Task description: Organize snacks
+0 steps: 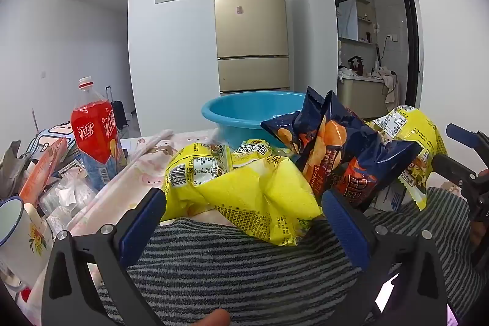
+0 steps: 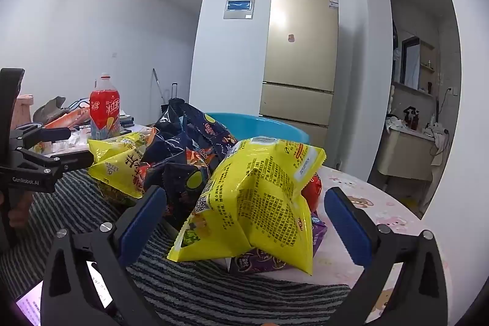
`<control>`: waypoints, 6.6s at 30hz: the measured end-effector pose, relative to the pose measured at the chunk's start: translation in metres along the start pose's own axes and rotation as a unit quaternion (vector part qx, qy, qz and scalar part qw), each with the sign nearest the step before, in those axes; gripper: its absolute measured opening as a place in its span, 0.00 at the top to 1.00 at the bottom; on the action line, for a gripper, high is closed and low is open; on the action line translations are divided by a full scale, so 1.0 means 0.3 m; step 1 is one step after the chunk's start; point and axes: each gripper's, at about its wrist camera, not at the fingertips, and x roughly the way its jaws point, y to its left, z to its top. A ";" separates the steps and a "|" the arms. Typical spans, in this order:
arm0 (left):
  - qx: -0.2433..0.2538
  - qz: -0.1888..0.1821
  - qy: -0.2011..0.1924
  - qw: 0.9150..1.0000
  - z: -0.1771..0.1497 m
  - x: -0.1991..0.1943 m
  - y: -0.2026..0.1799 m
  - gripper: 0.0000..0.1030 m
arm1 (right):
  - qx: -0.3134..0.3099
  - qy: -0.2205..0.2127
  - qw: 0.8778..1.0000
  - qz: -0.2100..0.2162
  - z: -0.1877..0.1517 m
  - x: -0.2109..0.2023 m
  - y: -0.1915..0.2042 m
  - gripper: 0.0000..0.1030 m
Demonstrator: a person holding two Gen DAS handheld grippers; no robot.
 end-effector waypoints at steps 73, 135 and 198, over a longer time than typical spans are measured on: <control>0.007 0.001 0.009 1.000 -0.003 0.005 -0.016 0.00 | -0.006 0.006 1.000 0.001 -0.009 0.023 0.012 0.00; 0.092 -0.097 0.261 0.956 0.073 0.284 -0.005 0.09 | 0.010 0.009 1.000 0.005 -0.008 0.026 -0.028 0.00; -0.034 -0.078 -0.150 0.985 0.731 -0.309 0.060 0.26 | 0.052 -0.158 0.985 0.043 0.728 -0.058 -0.197 0.16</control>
